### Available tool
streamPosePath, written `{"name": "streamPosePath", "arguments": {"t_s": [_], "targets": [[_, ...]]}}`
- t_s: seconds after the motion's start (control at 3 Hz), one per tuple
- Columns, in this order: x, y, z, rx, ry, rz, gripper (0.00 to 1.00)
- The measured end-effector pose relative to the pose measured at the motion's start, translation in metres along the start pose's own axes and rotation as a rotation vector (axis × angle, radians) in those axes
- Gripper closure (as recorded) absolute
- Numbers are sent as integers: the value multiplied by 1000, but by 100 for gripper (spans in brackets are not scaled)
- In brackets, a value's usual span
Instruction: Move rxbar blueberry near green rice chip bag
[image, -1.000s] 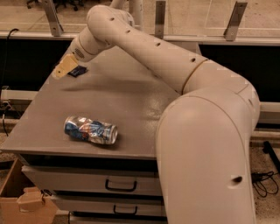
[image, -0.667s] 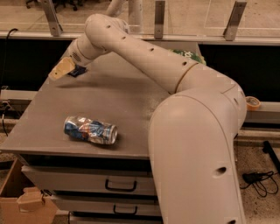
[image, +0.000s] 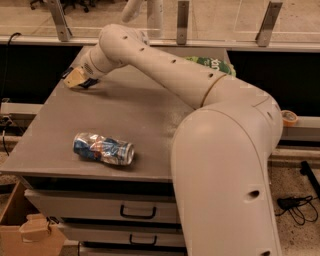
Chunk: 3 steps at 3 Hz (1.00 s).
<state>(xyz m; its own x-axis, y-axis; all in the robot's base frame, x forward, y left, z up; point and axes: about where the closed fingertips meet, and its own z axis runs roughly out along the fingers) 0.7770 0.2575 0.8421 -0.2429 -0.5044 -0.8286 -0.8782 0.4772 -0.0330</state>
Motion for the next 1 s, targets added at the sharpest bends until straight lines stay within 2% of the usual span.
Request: {"name": "streamPosePath", "arguments": {"t_s": [0.67,1.0], "targets": [[-1,12,-10,-20,-27,5,88],[-7,15,-41,-8,-43,-37,100]]}}
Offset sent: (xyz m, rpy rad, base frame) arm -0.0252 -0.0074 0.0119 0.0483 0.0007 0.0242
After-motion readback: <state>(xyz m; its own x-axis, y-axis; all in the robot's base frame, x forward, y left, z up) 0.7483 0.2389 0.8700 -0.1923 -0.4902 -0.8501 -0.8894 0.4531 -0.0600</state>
